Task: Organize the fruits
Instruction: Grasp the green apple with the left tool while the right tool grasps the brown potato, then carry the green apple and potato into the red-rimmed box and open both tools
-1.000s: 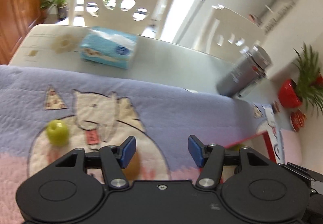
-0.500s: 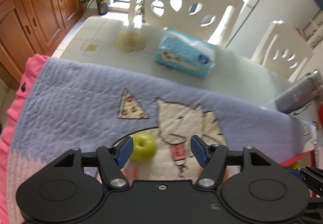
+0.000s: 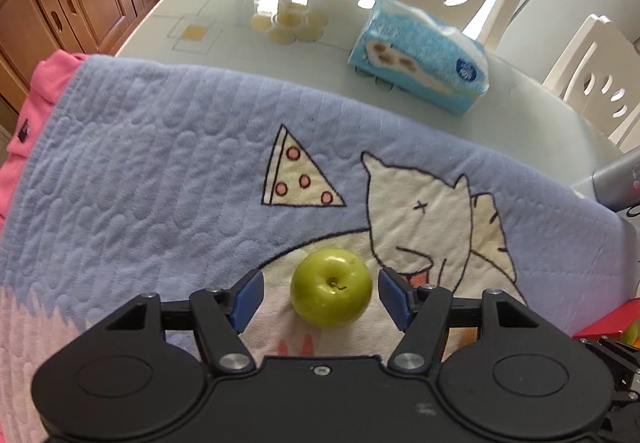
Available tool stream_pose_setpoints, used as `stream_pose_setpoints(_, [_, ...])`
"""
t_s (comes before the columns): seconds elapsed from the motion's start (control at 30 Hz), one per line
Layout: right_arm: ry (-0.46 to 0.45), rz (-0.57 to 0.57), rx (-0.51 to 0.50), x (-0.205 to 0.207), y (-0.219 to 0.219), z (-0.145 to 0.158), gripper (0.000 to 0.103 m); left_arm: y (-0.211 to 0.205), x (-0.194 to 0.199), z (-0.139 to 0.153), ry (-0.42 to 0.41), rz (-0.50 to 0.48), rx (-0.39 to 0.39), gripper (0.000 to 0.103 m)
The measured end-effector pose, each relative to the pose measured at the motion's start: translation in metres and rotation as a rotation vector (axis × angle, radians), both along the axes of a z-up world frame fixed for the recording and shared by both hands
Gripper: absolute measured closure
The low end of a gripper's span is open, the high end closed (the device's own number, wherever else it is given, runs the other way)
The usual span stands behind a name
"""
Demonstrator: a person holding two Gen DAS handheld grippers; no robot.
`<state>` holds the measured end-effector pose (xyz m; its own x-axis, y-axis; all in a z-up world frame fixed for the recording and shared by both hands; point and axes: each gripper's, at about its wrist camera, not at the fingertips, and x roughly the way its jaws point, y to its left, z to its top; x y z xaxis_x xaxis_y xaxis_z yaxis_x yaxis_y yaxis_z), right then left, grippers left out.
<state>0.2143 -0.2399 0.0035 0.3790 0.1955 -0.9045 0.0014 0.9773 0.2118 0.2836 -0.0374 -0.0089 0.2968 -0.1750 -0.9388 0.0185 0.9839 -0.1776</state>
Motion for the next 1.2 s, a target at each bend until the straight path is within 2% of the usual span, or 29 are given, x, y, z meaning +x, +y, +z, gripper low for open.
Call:
stream_pose_setpoints(0.17, [0.042,-0.028,-0.002,0.006,0.002,-0.018,0.036,0.0,0.004,-0.013,0.027,-0.008,0.003,0.027])
stream_pose_setpoints(0.4, [0.058,-0.03,0.003,0.009,0.006,-0.029,0.035,-0.006,0.005,-0.017,0.015,-0.028,0.029,0.026])
stream_pose_setpoints(0.53, [0.063,-0.071,0.005,0.008,0.007,-0.03,0.036,-0.012,0.004,-0.02,-0.003,-0.046,0.058,0.031])
stream_pose_setpoints(0.6, [0.065,-0.075,-0.001,0.007,0.007,-0.029,0.037,-0.014,0.001,-0.017,-0.012,-0.06,0.053,0.042])
stream_pose_setpoints(0.63, [0.069,-0.071,-0.005,0.006,0.009,-0.029,0.045,-0.015,0.0,-0.015,-0.014,-0.062,0.043,0.049])
stream_pose_setpoints(0.67, [0.067,-0.065,-0.017,0.004,0.011,-0.029,0.048,-0.015,-0.001,-0.014,-0.013,-0.062,0.044,0.049])
stream_pose_setpoints(0.77, [0.04,-0.072,-0.024,-0.004,0.012,-0.025,0.049,-0.014,-0.006,-0.008,-0.011,-0.057,0.029,0.049])
stream_pose_setpoints(0.97, [0.037,-0.109,0.023,-0.023,-0.001,-0.017,0.049,-0.014,-0.024,0.008,-0.041,-0.063,0.021,0.049])
stream_pose_setpoints(1.2, [-0.014,-0.159,0.069,-0.055,-0.023,0.006,0.049,-0.031,-0.046,0.036,-0.088,-0.089,-0.008,0.049])
